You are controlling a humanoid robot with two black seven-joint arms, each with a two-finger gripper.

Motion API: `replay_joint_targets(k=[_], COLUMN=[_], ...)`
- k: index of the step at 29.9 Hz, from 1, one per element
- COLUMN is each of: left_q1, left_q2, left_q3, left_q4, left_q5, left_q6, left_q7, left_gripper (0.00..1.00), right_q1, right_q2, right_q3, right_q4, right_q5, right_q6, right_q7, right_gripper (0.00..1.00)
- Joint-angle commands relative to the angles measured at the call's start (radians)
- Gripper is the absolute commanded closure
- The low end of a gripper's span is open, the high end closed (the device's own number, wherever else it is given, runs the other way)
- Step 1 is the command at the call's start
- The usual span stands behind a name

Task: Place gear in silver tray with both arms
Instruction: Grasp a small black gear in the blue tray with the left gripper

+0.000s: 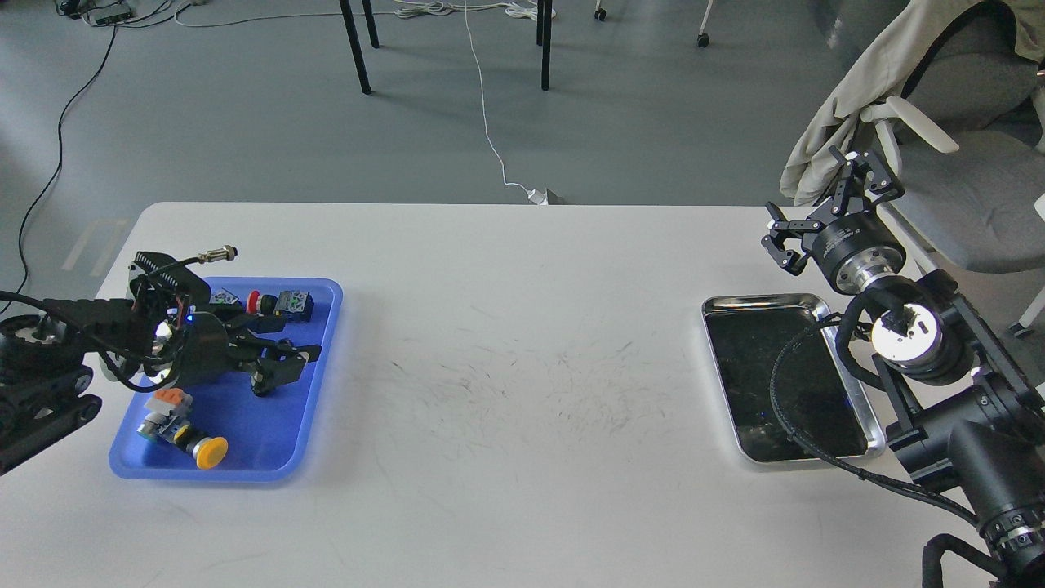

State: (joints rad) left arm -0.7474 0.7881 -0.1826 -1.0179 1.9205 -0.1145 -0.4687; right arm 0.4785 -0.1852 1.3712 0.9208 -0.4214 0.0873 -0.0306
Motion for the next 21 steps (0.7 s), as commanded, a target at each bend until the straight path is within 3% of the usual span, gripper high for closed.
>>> replay_joint_targets(k=[1,12,21], left_q1=[0.000,-0.012,-0.009], left_q2=[-0.024,-0.029,-0.032], left_q3=[0.000,-0.001,0.043], left_q4=[0.039,0.078,0.125], left_q5=[0.026,0.041,0.057], left_q6=[0.019,0.036,0.096], left_q7=[-0.007,-0.020,-0.020], left_gripper=[0.28,0.28,0.31], right_q1=[-0.006,-0.021,-0.020], right_q2=[0.000,-0.017,-0.014], right_q3=[0.000,0.000,-0.001], right_q4=[0.012,0.040,0.041], right_q5=[0.000,0.000,0.000], right_q6=[-0.001,-0.003,-0.003], right_q7=[0.000,0.000,0.000], right_gripper=[0.01,0.01,0.01])
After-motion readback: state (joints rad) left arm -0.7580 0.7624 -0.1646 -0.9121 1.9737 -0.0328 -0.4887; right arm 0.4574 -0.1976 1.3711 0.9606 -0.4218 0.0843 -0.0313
